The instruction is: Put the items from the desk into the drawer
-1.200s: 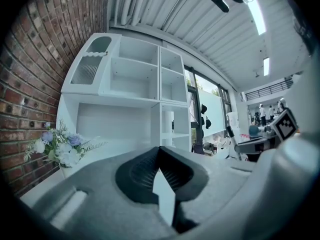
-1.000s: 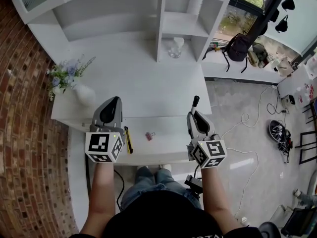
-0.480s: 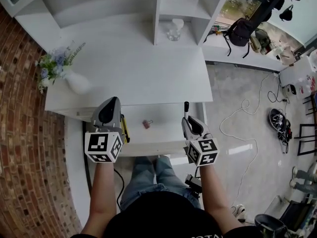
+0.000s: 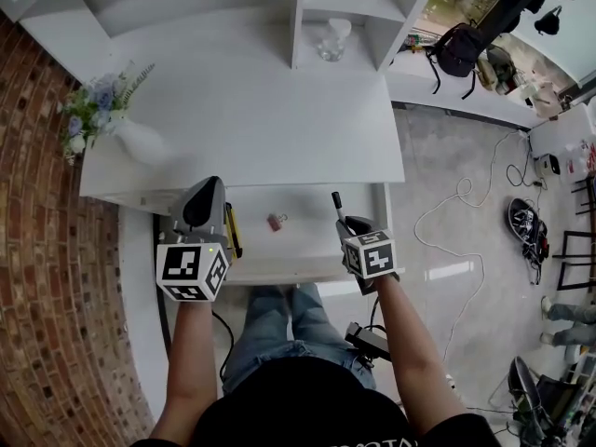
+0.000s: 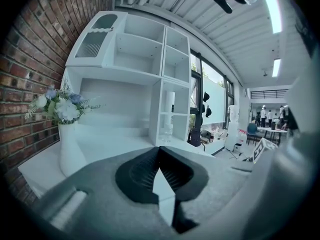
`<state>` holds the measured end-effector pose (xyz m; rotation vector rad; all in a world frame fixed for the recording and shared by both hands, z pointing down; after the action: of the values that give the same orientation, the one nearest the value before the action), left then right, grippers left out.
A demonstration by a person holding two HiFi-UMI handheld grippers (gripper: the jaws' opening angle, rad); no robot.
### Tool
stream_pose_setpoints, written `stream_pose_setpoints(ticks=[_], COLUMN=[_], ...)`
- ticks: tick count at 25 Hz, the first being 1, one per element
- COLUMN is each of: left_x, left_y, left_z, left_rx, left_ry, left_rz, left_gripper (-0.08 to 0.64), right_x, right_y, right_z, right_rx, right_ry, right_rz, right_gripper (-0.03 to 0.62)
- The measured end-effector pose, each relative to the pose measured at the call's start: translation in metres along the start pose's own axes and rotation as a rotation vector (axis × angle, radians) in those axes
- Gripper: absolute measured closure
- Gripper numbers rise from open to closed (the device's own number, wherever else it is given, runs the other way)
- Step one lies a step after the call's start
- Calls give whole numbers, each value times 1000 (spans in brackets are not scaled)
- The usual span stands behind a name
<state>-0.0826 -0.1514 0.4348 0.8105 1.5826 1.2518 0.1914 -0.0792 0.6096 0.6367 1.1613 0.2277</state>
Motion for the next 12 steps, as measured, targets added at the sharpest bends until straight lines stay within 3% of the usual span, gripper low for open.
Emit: stream_pose_setpoints(ticks=[8, 12], left_x=[3, 0], left_y=[2, 2], left_z=[-16, -21], left_rx=[1, -5], left_ry=[-48, -62], left_rz=[-19, -26], left_gripper=[561, 561], right_x=[-55, -75], right_y=[21, 30], right_z=[9, 22], right_rx=[-36, -70], right_ry=[-69, -39], right_rz=[-215, -260], right_gripper=[512, 512])
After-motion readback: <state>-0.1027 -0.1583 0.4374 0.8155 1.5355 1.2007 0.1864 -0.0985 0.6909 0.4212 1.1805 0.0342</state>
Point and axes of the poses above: the fingertips, and each gripper's own axes: x backward along the fingers, z to its right, y out of its underside, the point moved 4 cm from there along x, backward along the fingers, and after that the axes turned 7 degrees about -y, right-handed, at the moved point
